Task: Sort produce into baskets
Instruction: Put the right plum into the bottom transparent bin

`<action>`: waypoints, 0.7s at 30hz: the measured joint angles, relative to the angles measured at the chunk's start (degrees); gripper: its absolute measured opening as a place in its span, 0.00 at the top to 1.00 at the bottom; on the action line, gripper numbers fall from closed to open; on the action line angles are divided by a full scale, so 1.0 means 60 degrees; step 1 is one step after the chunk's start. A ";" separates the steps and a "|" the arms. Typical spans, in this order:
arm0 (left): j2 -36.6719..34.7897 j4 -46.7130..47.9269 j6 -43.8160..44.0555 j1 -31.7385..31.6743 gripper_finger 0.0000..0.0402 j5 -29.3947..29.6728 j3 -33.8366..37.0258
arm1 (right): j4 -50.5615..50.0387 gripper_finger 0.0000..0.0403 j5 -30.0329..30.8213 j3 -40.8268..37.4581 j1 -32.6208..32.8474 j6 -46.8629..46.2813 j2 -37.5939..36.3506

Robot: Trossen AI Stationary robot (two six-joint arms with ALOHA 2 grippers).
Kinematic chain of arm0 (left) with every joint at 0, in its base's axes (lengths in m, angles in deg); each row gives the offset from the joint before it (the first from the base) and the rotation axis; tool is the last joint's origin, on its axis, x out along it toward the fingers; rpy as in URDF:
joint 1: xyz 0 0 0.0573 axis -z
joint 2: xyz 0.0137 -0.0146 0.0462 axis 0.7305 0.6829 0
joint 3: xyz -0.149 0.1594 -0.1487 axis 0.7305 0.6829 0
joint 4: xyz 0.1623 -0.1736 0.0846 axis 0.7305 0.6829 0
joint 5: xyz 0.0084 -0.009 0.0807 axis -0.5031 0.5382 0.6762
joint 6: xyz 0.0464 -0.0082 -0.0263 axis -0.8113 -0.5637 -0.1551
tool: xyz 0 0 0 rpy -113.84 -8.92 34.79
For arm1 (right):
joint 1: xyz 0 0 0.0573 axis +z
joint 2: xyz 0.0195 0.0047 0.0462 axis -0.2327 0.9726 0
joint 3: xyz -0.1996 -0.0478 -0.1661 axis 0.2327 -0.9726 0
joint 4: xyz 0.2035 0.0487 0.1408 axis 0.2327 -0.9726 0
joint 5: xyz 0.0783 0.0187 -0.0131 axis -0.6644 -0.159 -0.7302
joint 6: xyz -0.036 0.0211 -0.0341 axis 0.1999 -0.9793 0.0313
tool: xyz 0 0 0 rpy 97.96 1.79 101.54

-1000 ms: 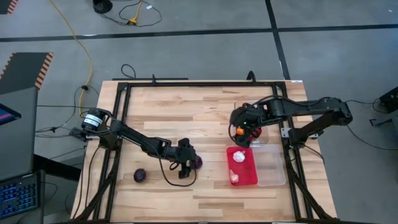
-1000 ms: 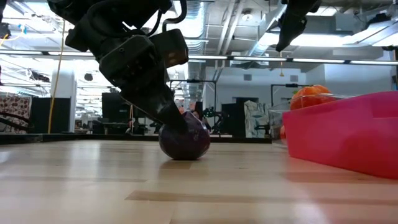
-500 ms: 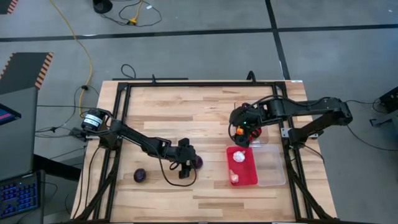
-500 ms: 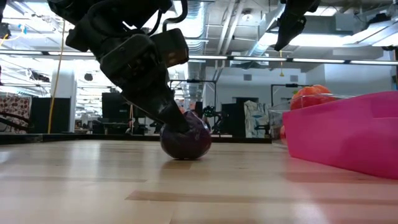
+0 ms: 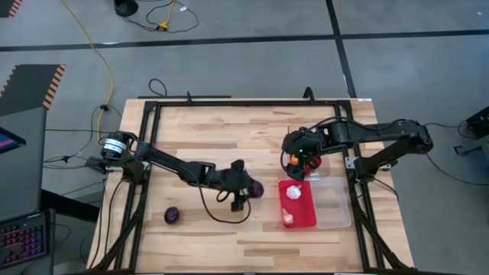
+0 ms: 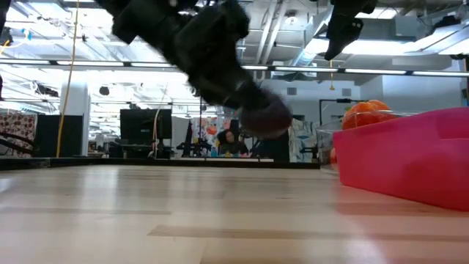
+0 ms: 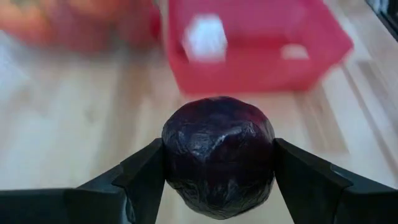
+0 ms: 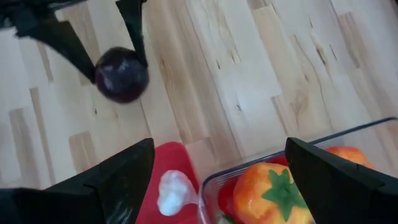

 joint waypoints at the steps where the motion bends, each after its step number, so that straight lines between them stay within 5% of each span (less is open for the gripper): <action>1: 0.0000 -0.0003 -0.0286 -0.0041 0.37 0.0123 -0.0195 | 0.0000 0.04 -0.0025 0.0000 0.0000 -0.0157 0.0000; 10: 0.0000 0.0011 -0.2848 -0.0145 0.37 0.1855 -0.1801 | 0.1046 0.04 -0.1231 0.0000 0.0000 -0.0909 0.0000; 21: 0.0000 0.0071 -0.3967 -0.0022 0.37 0.2417 -0.2669 | 0.1635 0.04 -0.1308 0.0000 -0.0087 -0.1150 -0.0003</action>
